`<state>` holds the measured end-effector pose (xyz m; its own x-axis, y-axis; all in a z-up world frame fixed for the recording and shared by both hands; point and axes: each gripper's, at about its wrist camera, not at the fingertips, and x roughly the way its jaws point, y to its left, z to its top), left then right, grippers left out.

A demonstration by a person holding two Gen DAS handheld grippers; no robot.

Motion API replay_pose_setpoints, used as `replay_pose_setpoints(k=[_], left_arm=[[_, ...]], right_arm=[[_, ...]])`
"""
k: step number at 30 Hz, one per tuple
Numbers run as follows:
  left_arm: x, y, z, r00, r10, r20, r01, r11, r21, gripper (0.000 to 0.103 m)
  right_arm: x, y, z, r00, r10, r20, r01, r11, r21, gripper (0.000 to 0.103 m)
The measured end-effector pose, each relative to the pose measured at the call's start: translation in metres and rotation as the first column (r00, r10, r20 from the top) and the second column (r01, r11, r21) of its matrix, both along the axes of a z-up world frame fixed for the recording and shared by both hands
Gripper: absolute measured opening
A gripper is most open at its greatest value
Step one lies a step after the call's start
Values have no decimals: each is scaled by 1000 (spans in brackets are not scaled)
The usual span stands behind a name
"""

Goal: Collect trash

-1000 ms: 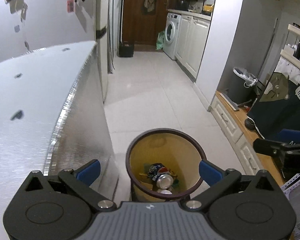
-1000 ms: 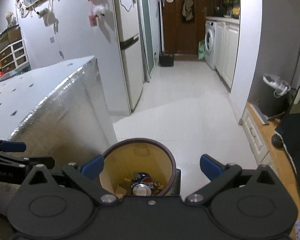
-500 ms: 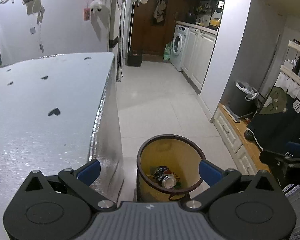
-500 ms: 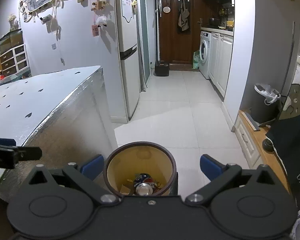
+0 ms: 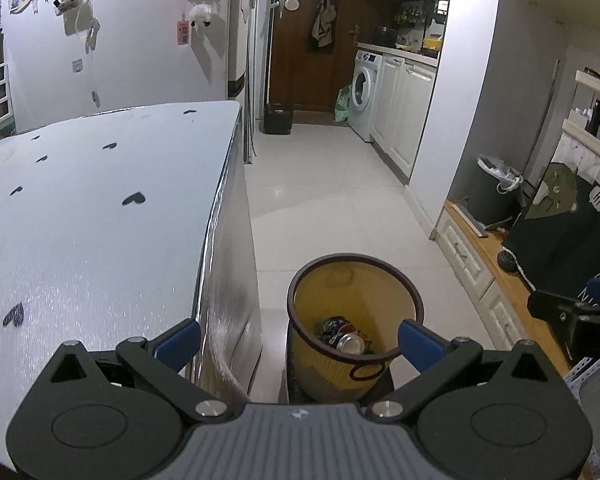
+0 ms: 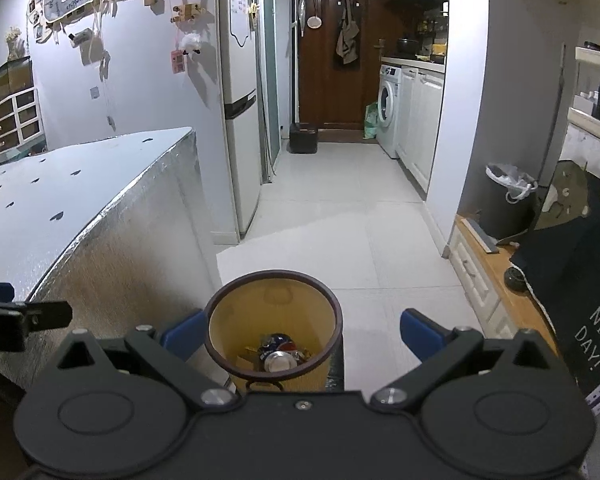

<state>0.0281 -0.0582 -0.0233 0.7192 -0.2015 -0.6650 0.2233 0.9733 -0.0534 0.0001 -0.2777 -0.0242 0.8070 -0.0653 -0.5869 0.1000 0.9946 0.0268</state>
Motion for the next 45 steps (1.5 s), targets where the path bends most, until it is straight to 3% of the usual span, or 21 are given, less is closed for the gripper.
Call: replay_pose_setpoints(k=[45], left_arm=[[-21, -5, -15, 999, -2, 52, 0, 999, 47, 103]], right_arm=[[-23, 13, -14, 999, -40, 15, 41, 998, -55, 103]])
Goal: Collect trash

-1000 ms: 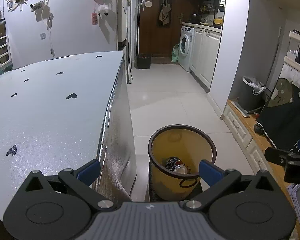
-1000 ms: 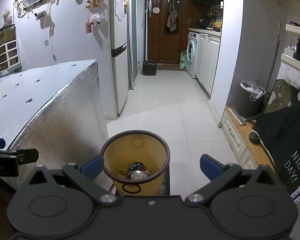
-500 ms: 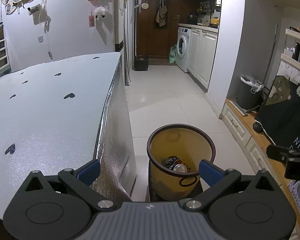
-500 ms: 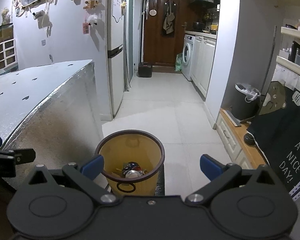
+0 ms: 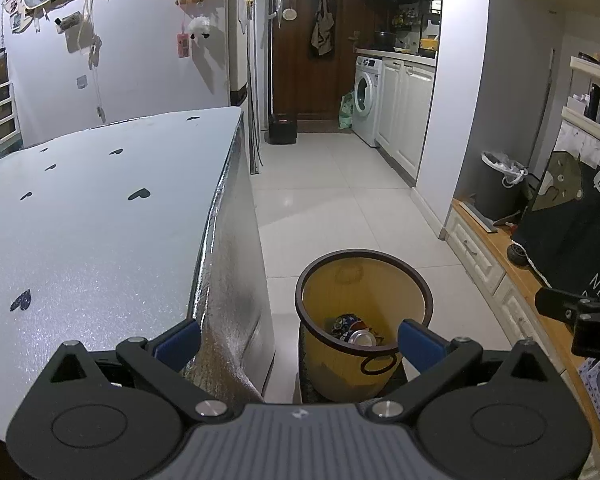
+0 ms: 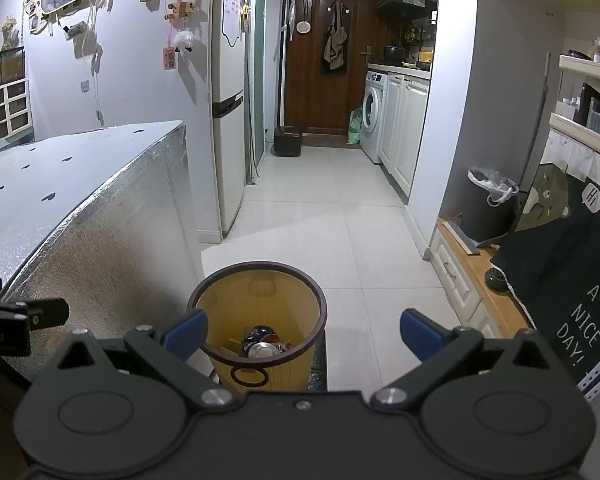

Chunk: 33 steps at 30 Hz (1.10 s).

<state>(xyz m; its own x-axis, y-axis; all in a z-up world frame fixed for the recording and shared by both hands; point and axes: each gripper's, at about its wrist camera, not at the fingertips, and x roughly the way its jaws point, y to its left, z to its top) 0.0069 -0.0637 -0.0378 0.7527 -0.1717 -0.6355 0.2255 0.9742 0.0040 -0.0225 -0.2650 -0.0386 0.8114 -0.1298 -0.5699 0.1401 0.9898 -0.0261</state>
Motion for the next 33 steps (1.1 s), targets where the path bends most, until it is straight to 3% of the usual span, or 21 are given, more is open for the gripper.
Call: replay_pose_setpoints(k=[33], left_arm=[[0, 1, 3, 1000, -5, 11, 5, 1000, -2, 103]], right_arm=[[-1, -1, 0, 1000, -4, 1, 4, 1000, 0, 103]])
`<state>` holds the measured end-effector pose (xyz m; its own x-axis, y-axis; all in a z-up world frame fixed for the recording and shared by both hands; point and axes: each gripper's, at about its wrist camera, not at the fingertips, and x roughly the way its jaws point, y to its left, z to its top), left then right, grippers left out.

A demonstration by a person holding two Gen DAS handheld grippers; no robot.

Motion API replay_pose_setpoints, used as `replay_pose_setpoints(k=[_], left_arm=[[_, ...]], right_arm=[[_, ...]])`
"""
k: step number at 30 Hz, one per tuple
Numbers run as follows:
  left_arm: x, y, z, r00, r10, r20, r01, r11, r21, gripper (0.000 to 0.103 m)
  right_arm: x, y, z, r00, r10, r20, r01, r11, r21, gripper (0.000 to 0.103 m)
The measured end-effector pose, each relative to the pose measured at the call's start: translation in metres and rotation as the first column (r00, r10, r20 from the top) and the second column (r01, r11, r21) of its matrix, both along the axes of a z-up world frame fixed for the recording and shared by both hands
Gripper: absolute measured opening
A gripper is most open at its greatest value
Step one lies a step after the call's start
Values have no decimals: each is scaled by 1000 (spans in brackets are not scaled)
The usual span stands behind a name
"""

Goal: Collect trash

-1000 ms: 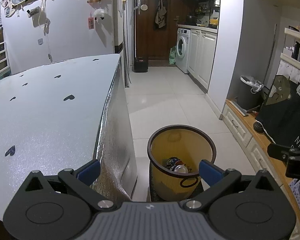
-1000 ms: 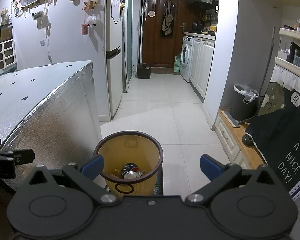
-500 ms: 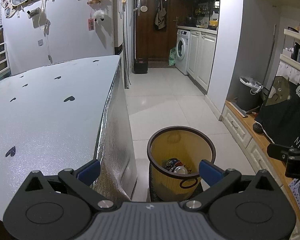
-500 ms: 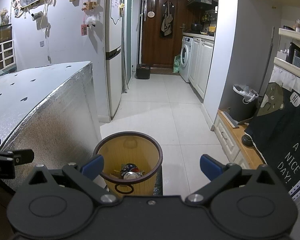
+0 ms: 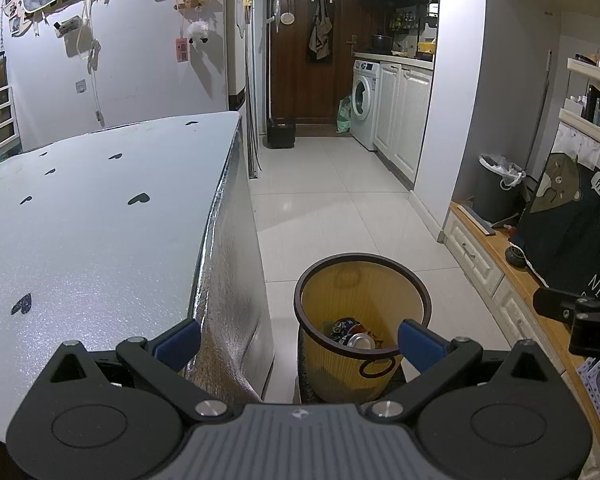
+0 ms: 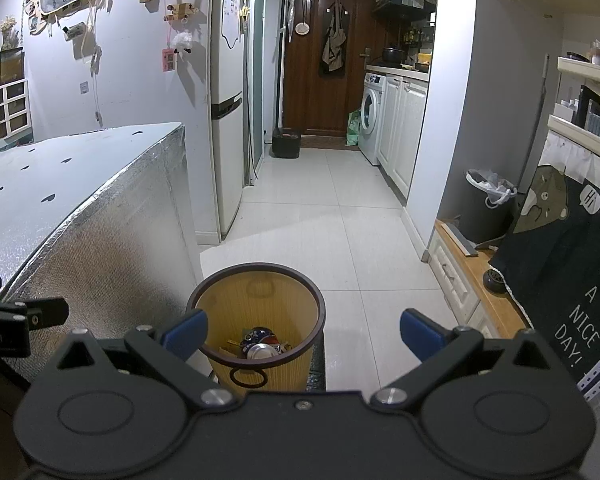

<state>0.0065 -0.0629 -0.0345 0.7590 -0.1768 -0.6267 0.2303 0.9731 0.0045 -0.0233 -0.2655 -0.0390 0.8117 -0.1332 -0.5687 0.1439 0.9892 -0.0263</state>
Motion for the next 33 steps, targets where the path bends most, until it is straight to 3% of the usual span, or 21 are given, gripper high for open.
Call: replay_pose_setpoints(k=[33], left_arm=[[-2, 0, 6, 1000, 5, 15, -5, 1000, 2, 103]], right_arm=[[1, 0, 1, 1000, 1, 3, -1, 1000, -3, 103]])
